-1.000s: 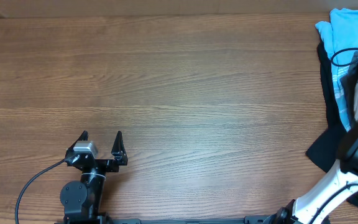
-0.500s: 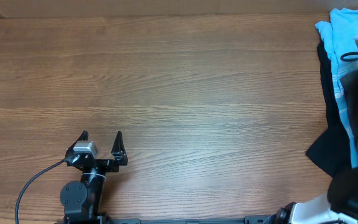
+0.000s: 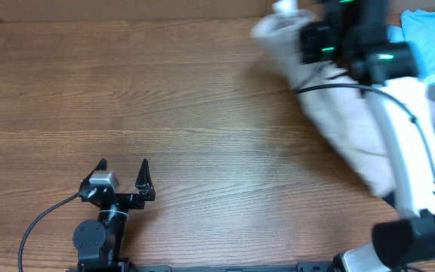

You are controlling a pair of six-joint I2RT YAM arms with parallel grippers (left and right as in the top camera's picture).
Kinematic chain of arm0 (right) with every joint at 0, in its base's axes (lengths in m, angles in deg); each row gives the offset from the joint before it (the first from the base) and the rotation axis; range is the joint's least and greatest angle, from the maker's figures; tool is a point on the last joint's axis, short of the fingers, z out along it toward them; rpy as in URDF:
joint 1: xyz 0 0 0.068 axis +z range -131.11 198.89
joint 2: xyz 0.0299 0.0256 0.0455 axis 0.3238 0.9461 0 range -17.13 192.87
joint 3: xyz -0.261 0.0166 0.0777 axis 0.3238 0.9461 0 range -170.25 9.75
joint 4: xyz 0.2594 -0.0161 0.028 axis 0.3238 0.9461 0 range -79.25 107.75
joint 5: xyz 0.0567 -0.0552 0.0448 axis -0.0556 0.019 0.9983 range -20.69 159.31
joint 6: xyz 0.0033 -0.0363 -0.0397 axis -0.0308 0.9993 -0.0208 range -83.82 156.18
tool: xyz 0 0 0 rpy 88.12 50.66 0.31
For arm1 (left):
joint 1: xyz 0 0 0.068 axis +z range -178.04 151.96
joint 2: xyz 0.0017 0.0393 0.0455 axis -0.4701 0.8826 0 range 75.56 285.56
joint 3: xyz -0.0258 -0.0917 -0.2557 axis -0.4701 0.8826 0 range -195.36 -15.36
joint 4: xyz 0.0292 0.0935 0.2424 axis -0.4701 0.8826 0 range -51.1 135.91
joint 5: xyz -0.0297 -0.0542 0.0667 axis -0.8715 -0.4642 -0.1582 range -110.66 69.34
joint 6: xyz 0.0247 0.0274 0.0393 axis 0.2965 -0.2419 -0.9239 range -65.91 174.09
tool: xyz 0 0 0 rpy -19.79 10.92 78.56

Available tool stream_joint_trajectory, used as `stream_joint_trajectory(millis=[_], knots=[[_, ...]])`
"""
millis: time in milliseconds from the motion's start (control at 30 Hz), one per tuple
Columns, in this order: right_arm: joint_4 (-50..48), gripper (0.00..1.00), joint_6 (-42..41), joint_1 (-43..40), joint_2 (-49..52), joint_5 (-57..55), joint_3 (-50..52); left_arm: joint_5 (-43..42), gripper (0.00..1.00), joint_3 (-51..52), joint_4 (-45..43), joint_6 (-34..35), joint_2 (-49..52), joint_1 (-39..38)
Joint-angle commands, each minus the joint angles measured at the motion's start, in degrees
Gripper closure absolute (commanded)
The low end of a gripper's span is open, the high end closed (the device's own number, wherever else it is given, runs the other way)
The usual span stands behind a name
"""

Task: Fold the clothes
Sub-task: 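Lift the khakis with the right gripper and lay them flat mid-table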

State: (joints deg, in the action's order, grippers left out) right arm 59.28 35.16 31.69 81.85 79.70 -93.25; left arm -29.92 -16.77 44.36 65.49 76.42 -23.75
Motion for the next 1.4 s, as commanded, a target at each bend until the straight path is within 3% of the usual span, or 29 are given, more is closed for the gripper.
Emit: stream_joint_trajectory(millis=[0,367,633,700,733,800,867,933,1100,1367], knots=[[-2.3,0.96,-7.5,9.4,6.7,2.8,-0.1,-0.8,0.00,0.3,-0.2,-1.6,-0.5,-0.2],[-15.6,0.96,-13.0,30.6,20.8,2.8,-0.1,-0.8,0.00,0.3,-0.2,-1.6,-0.5,-0.2],[-21.2,0.95,-16.8,36.1,20.9,2.6,-0.1,-0.8,0.00,0.3,-0.2,-1.6,-0.5,-0.2],[-20.8,0.78,-16.8,36.3,20.9,2.6,-0.1,-0.8,0.00,0.3,-0.2,-1.6,-0.5,-0.2],[-20.5,0.63,-16.8,36.3,20.9,2.6,-0.1,-0.8,0.00,0.3,-0.2,-1.6,-0.5,-0.2],[-20.5,0.44,-16.8,36.3,20.9,2.6,-0.1,-0.8,0.00,0.3,-0.2,-1.6,-0.5,-0.2],[-21.1,0.18,-16.1,36.1,20.8,2.6,-0.2,-0.8,0.00,0.3,-0.2,-1.6,-0.5,-0.2],[-21.1,0.00,-14.3,35.0,20.2,2.6,-0.7,-0.8,0.00,0.3,-0.2,-1.6,-0.5,-0.2],[-16.6,0.00,-14.0,29.3,15.3,2.6,-1.4,-0.8,0.00,0.3,-0.2,-1.6,-0.5,-0.2],[4.2,0.00,-13.9,16.4,4.7,-1.7,-1.4,-0.8,0.00,0.3,-0.2,-1.6,-0.5,-0.2]])
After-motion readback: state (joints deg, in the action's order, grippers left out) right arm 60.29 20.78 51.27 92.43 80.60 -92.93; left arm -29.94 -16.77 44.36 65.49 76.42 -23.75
